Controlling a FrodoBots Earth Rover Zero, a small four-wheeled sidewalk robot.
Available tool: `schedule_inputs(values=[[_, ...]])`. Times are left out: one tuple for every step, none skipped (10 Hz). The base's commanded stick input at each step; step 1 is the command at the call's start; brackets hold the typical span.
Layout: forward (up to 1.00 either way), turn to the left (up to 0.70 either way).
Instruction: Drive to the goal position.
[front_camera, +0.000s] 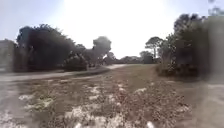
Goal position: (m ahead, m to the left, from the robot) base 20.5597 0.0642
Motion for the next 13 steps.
schedule_inputs(values=[[1.0, 0.0], [1.0, 0.0], [1.0, 0.0], [1.0, 0.0], [1.0, 0.0], [1.0, 0.0], [1.0, 0.01], [1.0, 0.01], [1.0, 0.0], [1.0, 0.0], [1.0, 0.0], [1.0, 0.0], [1.0, 0.0]])
